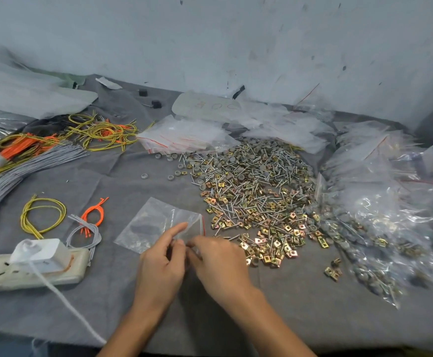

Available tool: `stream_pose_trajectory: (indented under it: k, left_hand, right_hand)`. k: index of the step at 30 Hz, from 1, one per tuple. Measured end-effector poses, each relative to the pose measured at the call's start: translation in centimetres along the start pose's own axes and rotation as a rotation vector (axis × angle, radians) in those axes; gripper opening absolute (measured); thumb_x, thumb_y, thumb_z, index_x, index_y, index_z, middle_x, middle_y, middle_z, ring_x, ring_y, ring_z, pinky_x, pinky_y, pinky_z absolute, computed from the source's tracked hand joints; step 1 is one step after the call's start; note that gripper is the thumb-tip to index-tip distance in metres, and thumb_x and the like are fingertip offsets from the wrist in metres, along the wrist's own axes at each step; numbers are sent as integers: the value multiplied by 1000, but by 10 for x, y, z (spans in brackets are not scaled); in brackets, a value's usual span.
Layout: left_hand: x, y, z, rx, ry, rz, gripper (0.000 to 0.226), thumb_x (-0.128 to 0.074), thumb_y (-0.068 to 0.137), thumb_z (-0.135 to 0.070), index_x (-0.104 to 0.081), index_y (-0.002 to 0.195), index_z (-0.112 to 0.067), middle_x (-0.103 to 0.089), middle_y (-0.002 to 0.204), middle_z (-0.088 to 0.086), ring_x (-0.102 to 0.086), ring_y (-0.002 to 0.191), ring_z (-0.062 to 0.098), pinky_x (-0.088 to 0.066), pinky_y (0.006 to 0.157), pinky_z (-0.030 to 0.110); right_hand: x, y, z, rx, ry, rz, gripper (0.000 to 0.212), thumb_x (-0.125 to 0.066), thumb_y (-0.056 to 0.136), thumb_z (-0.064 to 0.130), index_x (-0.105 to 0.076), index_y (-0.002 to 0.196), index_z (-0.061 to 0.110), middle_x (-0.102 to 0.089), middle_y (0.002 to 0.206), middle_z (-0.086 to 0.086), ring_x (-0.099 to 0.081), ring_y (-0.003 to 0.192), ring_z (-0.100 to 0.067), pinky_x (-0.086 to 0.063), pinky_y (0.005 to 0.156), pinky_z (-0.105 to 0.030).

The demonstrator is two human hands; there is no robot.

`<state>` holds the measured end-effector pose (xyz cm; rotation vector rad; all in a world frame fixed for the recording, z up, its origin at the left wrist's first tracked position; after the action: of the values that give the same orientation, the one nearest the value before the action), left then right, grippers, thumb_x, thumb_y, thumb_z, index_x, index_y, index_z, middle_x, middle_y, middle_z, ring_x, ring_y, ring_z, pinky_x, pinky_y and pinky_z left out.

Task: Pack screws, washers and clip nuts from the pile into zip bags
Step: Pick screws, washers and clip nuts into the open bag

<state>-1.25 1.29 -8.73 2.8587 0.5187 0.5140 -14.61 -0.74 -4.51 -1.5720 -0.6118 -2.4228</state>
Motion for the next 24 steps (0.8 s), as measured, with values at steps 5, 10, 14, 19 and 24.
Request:
stream_pose_trajectory:
  k: [5, 10, 14, 19, 24]
  left_hand:
    - [1, 0, -1, -4, -4, -18, 35, -46, 89, -42, -63, 118, -54, -64, 65, -4, -57, 56, 17, -51, 61, 34]
    - [0, 0, -3, -1, -5, -21, 34, -47, 87, -44, -62, 114, -58, -60, 62, 3, -59, 61, 28, -52, 62, 42]
    - [0, 0, -4, 5, -9, -16, 35, -47, 86, -44, -62, 114, -58, -61, 63, 4, -60, 62, 28, -52, 63, 44]
    - [0, -1, -7, 1, 0, -18, 34, -47, 86, -44, -62, 113, -59, -60, 63, 4, -59, 60, 27, -52, 64, 45]
    - [0, -1, -7, 1, 14, -18, 35, -45, 87, -45, -61, 114, -59, -58, 60, 4, -55, 55, 26, -51, 60, 43]
  right_hand:
    - [25, -7, -21, -42, 171, -109, 16, -58, 97, 40, -69, 102, 29, -73, 88, 7, -66, 79, -17, -49, 69, -35]
    - [58, 4, -96, -252, 7, -72, 8, -59, 97, 31, -66, 93, 31, -61, 86, 15, -57, 77, -9, -44, 66, -31]
    - [50, 18, -112, -248, -50, 79, 10, -58, 98, 35, -66, 92, 33, -58, 89, 16, -58, 83, -9, -46, 68, -33]
    - [36, 41, -96, -161, 19, 113, 9, -59, 98, 38, -68, 97, 35, -57, 93, 17, -56, 87, -8, -49, 73, -34]
    - [29, 54, -94, -182, -8, 198, 14, -61, 98, 39, -70, 105, 32, -63, 102, 11, -59, 89, -12, -52, 78, -35]
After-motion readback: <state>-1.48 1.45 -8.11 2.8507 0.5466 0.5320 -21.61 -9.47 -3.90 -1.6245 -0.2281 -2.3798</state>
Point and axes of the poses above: each hand's wrist, its own y-axis towards the middle knuckle, its own x-axis out of the back of the hand, z = x × y, the point moved 5 cm from there along y, towards the middle knuckle
